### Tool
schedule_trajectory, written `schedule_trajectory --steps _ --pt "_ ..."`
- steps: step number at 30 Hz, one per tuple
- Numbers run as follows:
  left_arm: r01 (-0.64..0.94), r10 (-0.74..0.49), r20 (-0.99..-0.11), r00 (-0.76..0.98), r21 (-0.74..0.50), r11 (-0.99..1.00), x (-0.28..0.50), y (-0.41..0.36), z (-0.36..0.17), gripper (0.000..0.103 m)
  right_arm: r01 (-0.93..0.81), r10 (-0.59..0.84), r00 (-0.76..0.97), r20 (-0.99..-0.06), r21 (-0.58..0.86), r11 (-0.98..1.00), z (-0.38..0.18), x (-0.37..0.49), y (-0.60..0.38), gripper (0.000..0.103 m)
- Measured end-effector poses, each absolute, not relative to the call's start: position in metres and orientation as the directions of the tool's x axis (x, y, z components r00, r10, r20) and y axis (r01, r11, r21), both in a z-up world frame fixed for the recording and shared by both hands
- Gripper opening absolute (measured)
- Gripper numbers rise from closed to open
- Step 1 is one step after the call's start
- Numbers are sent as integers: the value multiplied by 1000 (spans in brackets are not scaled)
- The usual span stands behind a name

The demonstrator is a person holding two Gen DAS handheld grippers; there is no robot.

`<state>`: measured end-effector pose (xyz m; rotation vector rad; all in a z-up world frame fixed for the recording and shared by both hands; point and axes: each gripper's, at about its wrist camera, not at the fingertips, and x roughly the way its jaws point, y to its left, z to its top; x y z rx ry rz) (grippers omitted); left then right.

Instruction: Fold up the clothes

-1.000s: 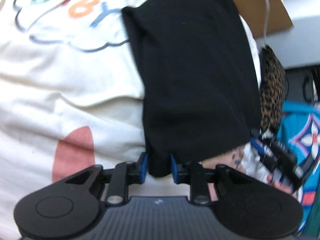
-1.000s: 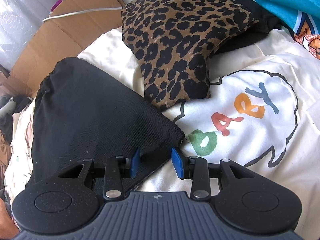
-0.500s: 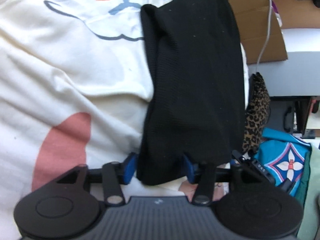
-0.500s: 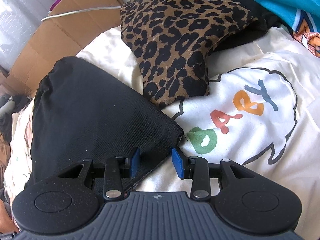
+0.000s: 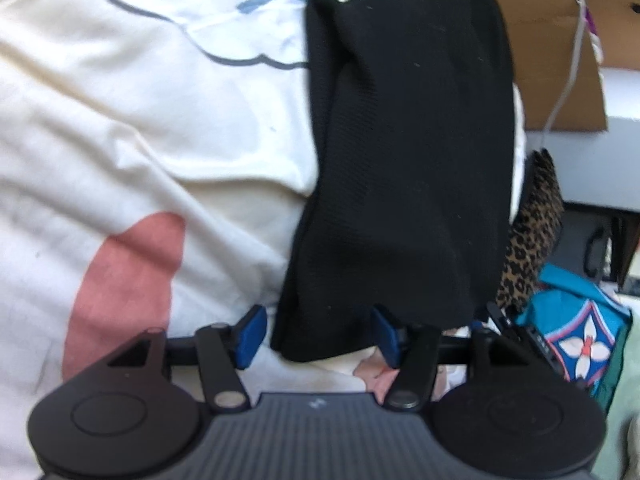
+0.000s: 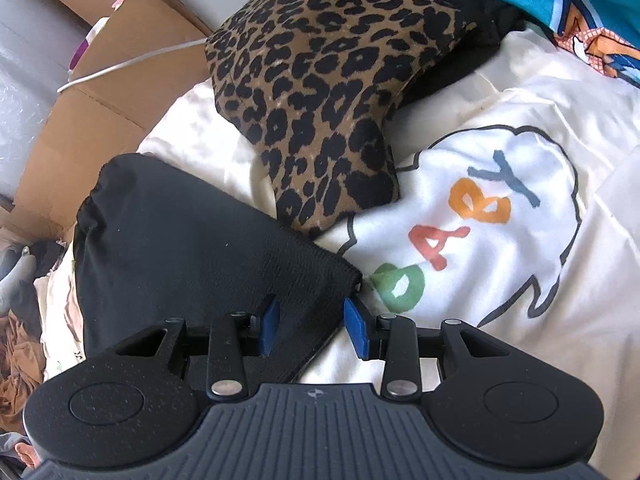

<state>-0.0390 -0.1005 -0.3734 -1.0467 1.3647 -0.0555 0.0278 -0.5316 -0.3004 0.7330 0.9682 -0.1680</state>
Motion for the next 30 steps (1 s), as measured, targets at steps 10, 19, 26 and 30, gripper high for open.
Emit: schedule_trajectory --steps 10,19,26,30 --pt "-545 -566 -763 311 -632 552 -53 -105 -369 66 473 188 613 -768 546 691 -295 4 -550 49" --pt "-532 -567 -720 401 -687 496 -67 -103 -379 76 429 218 598 -771 538 726 -305 -6 -527 49" --pt "-403 -630 -664 403 -747 529 -84 -118 -380 89 389 227 582 -781 512 766 -301 -7 -514 49" --pt "-316 -663 -642 384 -766 559 -76 -124 -379 101 401 212 580 -787 502 766 -300 -9 -514 49"
